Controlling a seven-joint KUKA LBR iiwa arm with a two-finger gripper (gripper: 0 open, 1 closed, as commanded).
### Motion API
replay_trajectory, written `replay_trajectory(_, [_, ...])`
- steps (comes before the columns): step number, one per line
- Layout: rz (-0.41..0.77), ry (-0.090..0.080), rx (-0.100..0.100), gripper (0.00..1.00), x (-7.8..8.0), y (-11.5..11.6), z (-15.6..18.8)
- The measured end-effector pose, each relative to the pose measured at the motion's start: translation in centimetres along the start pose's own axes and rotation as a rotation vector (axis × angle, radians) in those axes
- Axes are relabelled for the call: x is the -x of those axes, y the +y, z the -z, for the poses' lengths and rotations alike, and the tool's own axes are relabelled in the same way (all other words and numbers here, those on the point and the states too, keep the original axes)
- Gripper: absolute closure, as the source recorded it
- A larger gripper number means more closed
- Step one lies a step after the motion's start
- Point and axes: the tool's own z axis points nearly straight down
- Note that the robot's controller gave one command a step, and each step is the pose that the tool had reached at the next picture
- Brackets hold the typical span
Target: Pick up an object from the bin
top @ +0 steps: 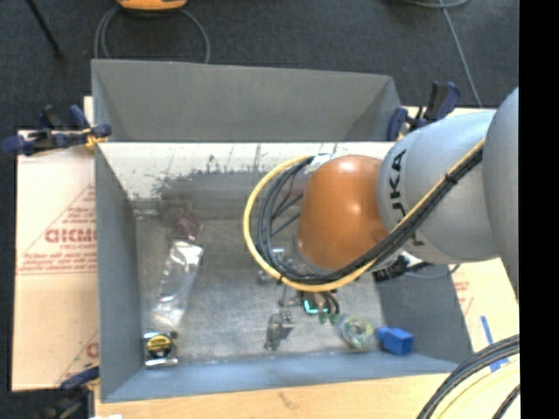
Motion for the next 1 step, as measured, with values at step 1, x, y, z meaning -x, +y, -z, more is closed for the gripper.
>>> replay_trajectory(1, [0.015,-0.017,-0.007,0.0,4.33,-12.2,9.09])
